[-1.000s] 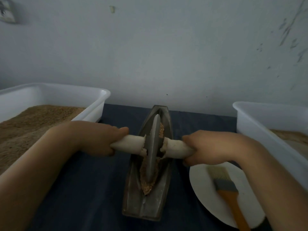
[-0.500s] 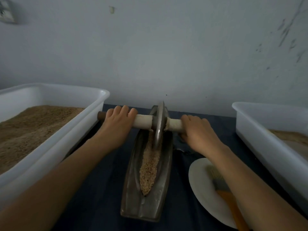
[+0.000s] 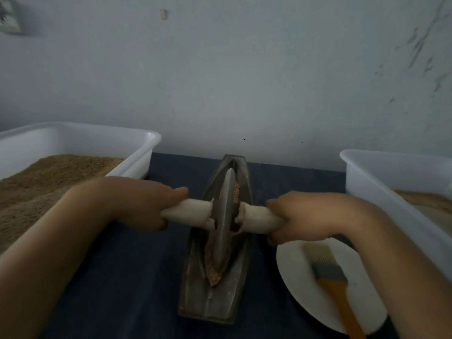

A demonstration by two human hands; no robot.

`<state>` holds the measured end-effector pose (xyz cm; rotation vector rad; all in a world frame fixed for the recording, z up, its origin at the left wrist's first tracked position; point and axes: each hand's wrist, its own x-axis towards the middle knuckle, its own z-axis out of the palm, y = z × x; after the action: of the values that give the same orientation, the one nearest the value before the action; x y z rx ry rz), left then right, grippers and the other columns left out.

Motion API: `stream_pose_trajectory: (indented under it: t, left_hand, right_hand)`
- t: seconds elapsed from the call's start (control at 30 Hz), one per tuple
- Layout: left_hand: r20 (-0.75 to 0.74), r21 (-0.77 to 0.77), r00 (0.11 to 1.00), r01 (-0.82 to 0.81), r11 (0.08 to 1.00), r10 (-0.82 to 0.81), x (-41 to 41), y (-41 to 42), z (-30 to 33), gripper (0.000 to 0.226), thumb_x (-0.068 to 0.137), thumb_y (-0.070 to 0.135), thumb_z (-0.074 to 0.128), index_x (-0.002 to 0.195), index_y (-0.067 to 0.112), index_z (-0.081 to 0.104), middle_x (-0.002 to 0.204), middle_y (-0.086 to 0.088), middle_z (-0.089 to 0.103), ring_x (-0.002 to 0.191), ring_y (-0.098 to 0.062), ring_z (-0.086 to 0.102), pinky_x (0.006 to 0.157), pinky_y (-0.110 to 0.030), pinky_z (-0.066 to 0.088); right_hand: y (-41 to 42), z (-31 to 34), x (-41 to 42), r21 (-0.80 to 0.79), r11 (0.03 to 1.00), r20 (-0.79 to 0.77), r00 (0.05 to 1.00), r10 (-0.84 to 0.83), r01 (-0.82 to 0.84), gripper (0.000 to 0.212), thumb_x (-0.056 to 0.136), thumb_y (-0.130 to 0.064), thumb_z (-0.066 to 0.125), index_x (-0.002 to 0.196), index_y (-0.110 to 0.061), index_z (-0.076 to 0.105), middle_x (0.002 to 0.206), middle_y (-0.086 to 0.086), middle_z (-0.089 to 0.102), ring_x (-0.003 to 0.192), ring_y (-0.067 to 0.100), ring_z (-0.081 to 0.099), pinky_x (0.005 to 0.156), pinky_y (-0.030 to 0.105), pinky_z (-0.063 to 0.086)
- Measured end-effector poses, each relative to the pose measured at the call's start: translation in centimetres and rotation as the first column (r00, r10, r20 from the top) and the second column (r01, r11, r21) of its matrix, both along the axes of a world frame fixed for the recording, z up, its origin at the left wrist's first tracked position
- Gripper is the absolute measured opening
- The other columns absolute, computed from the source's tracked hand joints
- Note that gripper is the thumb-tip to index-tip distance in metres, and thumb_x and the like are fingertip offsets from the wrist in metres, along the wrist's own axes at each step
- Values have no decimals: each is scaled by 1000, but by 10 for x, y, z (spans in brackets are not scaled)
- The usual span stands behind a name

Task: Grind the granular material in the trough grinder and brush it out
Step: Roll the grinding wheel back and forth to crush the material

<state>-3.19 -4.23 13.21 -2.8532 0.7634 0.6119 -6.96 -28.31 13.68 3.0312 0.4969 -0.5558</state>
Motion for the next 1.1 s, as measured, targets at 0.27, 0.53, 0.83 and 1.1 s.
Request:
stream_pose_trajectory:
  t: [0.27, 0.53, 0.83, 1.1]
  left_hand:
    - [135, -95, 990, -27, 995, 40, 21, -5, -16, 31, 92, 19, 54, 104, 28, 27, 103, 2, 45, 91, -12, 47, 81, -26, 38]
    - [727, -241, 676, 80, 967, 125, 53, -14, -59, 40, 85, 17, 59, 120, 19, 40, 115, -3, 46, 103, -21, 45, 87, -33, 32]
    - [333, -131, 943, 15, 991, 29, 29, -7, -28, 38, 90, 23, 55, 119, 27, 31, 115, 3, 48, 103, -13, 49, 89, -28, 39]
    - [-44, -48, 999, 8, 999, -10, -1, 1, 4, 25, 92, 22, 53, 100, 31, 31, 83, 12, 44, 73, -4, 45, 70, -21, 39]
  right_hand:
    - [-1, -12, 21, 52, 998, 130, 991, -42, 36, 23, 88, -32, 59, 101, -17, 49, 91, -1, 53, 80, 15, 52, 57, 23, 35]
    - [-12, -55, 59, 19, 997, 683, 727, -65, 71, 24, 88, -30, 53, 105, -15, 45, 107, 4, 55, 98, 25, 51, 66, 31, 21]
    - [-2, -27, 30, 7, 998, 304, 951, -64, 65, 21, 89, -26, 54, 105, -14, 47, 95, 1, 55, 76, 14, 47, 50, 20, 27]
    - [2, 2, -7, 18, 1000, -14, 1000, 1, -1, 29, 88, -34, 60, 107, -13, 57, 96, 3, 60, 80, 12, 54, 60, 24, 38]
